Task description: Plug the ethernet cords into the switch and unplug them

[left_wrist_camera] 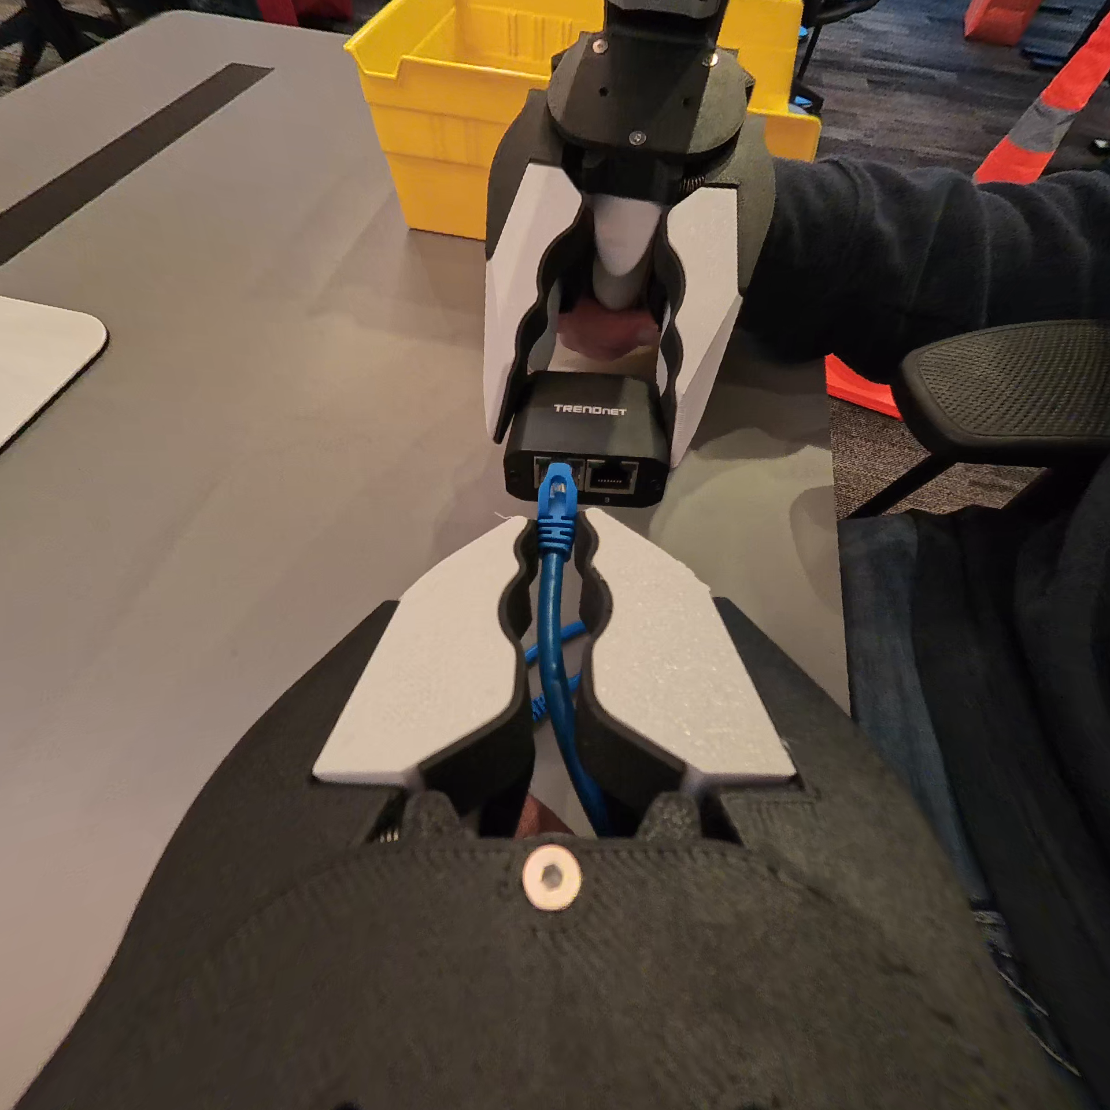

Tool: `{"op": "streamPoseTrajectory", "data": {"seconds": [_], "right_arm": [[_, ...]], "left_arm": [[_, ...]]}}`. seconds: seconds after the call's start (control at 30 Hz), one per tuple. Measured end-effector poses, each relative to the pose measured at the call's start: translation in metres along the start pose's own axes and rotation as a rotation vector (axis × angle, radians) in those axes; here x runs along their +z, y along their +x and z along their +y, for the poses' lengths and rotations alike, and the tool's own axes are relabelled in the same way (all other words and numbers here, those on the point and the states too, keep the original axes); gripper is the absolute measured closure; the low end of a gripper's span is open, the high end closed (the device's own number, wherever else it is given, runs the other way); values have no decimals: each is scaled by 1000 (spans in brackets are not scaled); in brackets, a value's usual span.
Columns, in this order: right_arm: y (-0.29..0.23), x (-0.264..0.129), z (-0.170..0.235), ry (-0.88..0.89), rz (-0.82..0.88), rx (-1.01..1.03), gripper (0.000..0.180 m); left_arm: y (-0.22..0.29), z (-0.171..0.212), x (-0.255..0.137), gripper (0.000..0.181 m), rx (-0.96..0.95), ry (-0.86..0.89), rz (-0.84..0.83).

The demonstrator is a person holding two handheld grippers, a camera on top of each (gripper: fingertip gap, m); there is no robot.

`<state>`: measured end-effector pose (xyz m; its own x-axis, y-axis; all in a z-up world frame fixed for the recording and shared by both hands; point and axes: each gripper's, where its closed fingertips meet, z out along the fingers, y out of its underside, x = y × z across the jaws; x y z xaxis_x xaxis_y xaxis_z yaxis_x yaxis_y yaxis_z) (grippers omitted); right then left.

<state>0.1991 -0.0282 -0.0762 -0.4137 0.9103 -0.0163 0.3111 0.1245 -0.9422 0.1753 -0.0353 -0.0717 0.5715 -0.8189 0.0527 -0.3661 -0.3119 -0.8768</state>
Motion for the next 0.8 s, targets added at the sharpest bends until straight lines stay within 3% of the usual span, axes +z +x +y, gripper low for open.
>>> {"op": "streamPoseTrajectory", "data": {"seconds": [0.8], "right_arm": [[0, 3, 7, 44, -28, 35, 124]], "left_arm": [[-3, 3, 7, 170, -3, 12, -34]]}}
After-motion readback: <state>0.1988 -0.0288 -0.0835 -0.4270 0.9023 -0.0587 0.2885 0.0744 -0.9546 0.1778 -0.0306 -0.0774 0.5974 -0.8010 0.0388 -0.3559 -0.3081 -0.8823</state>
